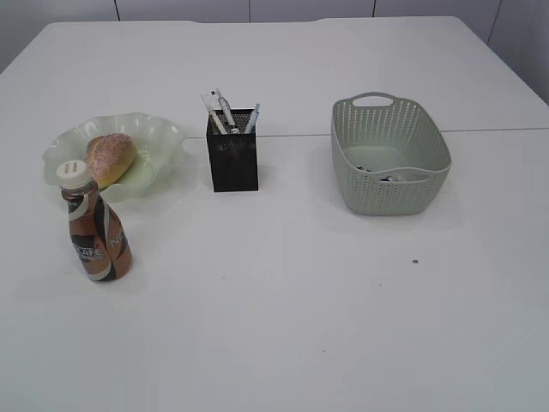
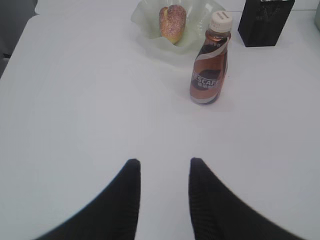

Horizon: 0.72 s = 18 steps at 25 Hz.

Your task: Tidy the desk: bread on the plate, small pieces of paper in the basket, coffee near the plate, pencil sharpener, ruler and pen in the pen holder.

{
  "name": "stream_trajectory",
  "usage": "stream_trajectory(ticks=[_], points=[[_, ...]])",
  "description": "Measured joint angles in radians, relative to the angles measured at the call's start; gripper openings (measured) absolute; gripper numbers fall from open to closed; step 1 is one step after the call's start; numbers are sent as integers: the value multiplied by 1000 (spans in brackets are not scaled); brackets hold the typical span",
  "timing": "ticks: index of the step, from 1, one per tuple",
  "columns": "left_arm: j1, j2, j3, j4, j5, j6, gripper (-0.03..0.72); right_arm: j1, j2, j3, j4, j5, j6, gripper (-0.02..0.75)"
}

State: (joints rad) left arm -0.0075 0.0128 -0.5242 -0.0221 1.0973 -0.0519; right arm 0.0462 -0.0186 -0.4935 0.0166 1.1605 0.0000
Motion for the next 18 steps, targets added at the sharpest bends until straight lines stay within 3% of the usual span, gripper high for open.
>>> stream_trajectory(ticks=[18], points=[[8, 0, 0, -37, 0, 24, 243, -12, 0, 0, 20, 0, -35, 345]])
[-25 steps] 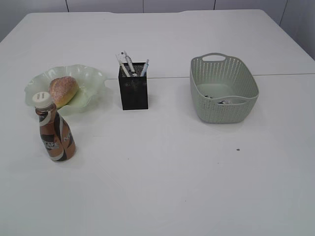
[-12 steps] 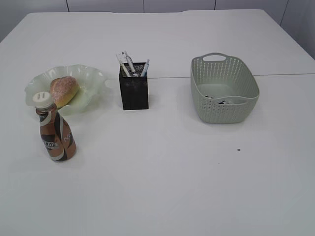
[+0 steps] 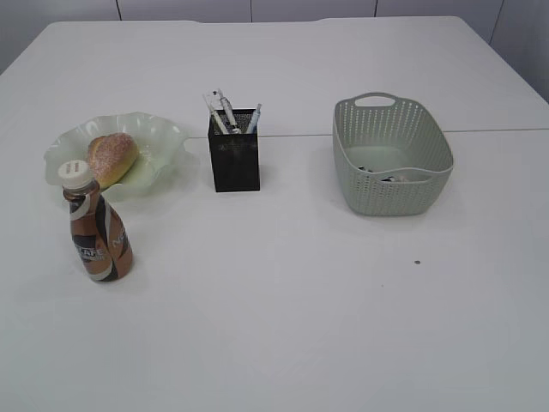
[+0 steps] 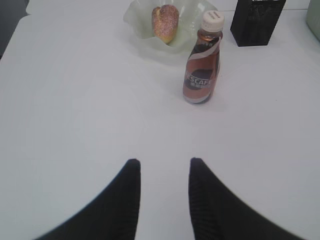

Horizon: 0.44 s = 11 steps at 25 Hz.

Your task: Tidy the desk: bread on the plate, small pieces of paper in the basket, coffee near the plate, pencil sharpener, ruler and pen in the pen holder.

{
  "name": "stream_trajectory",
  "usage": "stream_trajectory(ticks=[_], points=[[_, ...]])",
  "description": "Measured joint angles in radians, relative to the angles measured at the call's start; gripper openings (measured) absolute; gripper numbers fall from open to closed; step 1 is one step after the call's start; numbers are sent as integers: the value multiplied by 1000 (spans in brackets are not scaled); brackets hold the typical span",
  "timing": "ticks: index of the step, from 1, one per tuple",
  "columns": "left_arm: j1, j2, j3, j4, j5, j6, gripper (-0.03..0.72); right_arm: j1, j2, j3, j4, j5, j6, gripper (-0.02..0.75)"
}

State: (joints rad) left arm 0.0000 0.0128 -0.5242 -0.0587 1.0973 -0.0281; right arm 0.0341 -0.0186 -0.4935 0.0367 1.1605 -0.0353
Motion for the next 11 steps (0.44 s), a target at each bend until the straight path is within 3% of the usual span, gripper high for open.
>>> stream_trajectory(ticks=[11], points=[[0, 0, 0, 0, 0, 0, 242, 0, 0, 0, 0, 0, 0, 345]])
